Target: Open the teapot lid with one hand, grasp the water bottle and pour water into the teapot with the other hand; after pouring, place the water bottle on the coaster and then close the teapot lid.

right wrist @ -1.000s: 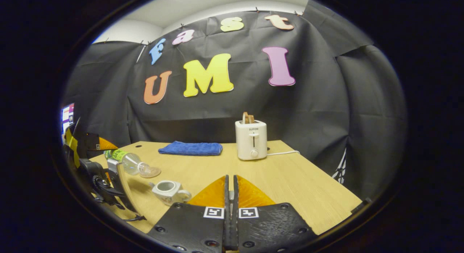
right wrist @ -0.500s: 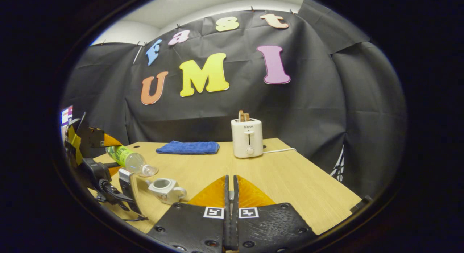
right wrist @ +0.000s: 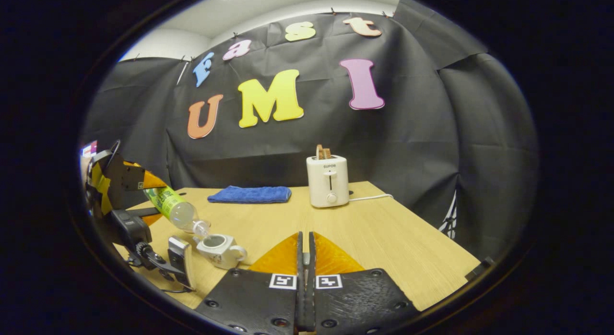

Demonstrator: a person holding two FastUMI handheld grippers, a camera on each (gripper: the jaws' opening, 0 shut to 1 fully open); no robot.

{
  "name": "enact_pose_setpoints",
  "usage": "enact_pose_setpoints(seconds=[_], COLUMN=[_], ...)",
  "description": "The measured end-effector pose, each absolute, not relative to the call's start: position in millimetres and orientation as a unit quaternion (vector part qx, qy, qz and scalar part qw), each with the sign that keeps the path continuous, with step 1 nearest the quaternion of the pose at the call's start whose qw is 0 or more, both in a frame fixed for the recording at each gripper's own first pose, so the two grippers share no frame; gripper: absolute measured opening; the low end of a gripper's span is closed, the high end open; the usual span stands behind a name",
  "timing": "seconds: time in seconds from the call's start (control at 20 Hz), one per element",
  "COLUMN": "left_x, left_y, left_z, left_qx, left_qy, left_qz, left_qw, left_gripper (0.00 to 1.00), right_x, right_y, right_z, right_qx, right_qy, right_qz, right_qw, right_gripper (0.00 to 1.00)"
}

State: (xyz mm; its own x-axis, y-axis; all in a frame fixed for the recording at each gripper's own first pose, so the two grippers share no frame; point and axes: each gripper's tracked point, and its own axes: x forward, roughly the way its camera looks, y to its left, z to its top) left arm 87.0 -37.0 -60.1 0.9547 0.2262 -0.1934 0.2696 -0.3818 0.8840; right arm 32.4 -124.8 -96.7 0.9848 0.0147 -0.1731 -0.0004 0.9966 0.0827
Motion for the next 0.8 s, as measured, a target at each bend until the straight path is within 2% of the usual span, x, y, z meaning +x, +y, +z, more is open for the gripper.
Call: enact_pose_setpoints(seconds=[0.8], left_x=[91], left_y=[-52], left_z=[-46], left_qx=[0.865], left_qy=[0.143], left_qz=[-0.008], left_qw=[0.481], left_gripper=[0.73], right_x=[28], right_y=[-137], right_z=[-95], right_qx=[0.05], right_qy=[0.079], right_qz=[-0.008], right_qw=[0.996], right_gripper=[0.0])
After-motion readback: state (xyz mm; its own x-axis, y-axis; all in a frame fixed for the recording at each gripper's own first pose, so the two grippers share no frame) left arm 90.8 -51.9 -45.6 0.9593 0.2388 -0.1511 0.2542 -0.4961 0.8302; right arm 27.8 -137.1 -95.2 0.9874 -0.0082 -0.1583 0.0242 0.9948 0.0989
